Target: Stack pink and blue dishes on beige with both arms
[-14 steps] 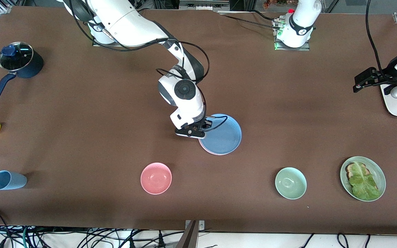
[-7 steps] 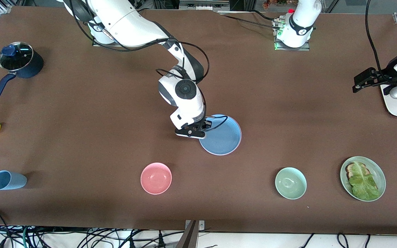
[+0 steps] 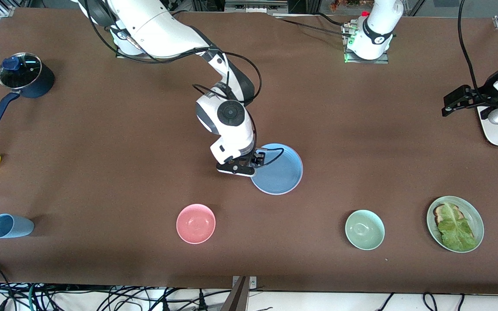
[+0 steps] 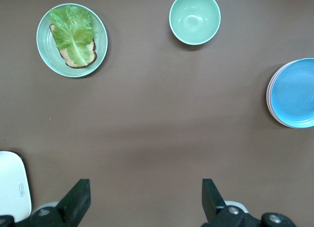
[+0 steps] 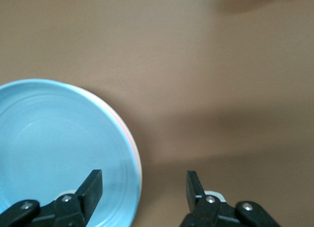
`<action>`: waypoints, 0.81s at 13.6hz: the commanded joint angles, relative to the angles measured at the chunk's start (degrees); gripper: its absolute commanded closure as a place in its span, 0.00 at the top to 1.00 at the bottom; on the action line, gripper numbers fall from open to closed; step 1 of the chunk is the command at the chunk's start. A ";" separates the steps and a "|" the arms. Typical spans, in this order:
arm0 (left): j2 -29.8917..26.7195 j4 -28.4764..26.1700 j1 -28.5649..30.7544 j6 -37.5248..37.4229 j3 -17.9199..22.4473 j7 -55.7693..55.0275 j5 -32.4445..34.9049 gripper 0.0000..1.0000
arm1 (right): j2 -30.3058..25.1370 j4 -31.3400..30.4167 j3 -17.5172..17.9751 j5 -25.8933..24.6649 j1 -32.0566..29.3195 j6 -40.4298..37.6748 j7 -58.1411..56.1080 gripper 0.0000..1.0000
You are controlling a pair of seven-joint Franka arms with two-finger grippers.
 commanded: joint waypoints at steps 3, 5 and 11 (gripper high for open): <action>0.46 0.96 -0.47 -0.85 0.15 1.06 -0.78 1.00 | -6.53 0.10 -0.68 -0.59 -4.31 -9.60 -7.65 0.99; 0.37 0.96 -0.38 -0.85 0.15 1.06 -0.78 1.00 | -10.31 -0.17 -0.77 -0.41 -7.21 -15.21 -14.85 1.00; 0.37 0.96 -0.38 -0.94 0.15 1.06 -0.69 1.00 | -22.61 -3.14 -2.17 2.49 -16.09 -29.73 -31.65 1.00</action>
